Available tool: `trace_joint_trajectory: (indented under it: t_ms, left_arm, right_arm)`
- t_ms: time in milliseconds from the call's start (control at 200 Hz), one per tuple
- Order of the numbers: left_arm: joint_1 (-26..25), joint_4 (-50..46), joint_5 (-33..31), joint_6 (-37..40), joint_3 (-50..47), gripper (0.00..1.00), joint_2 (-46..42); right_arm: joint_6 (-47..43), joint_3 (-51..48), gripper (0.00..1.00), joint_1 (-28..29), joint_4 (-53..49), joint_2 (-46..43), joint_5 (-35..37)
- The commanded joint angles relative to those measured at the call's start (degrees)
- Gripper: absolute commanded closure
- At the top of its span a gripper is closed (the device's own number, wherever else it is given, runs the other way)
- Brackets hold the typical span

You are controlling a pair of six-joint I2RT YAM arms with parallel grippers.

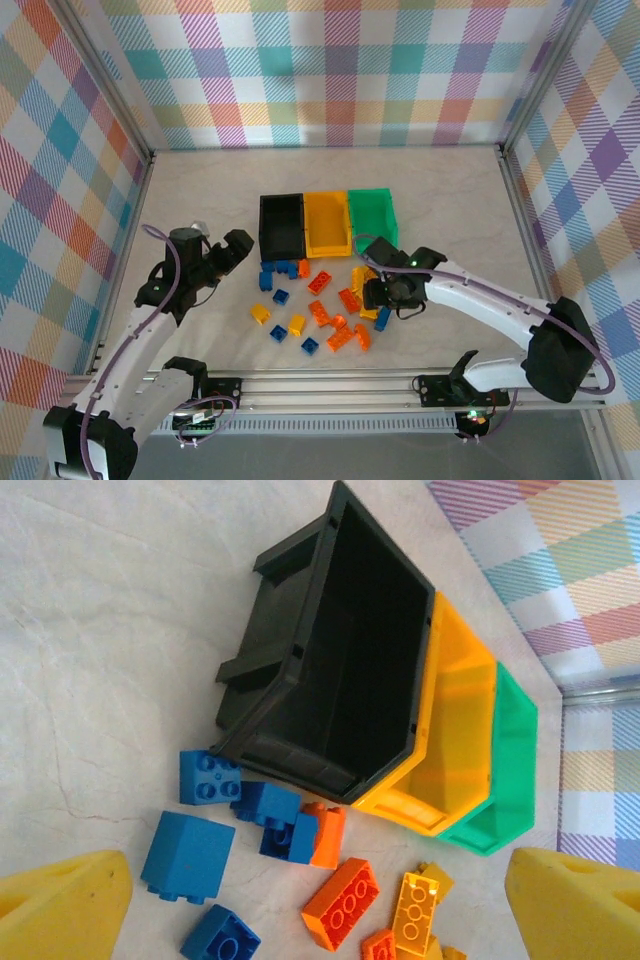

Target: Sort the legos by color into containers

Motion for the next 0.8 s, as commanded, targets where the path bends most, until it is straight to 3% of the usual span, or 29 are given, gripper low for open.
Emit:
trace_joint_trajectory:
  t_ms: [0,270,425,580,800]
  left_arm:
    - [-0.7,1.8,1.7,-0.4,-0.7,0.04,0.7]
    - [-0.7,0.7,1.4,0.8,-0.8,0.04,0.8]
    - [-0.6,0.9,1.2,1.0,-1.1,0.04,1.3]
    - [-0.7,1.0,1.2,0.7,-1.1,0.04,1.9]
    - [-0.7,1.0,1.1,0.7,-0.8,0.04,2.8]
  right_arm:
    - [4.9,-2.4,0.33,0.5,-1.3,0.1,-2.7]
    - [2.5,-3.4,0.33,0.7,4.9,7.1,-6.7]
    - [2.8,-3.9,0.36,0.8,4.0,9.7,-4.5]
    - [3.7,-4.9,0.49,0.7,2.3,9.9,-1.5]
    - [3.1,-7.5,0.59,-0.4,4.2,10.1,-1.5]
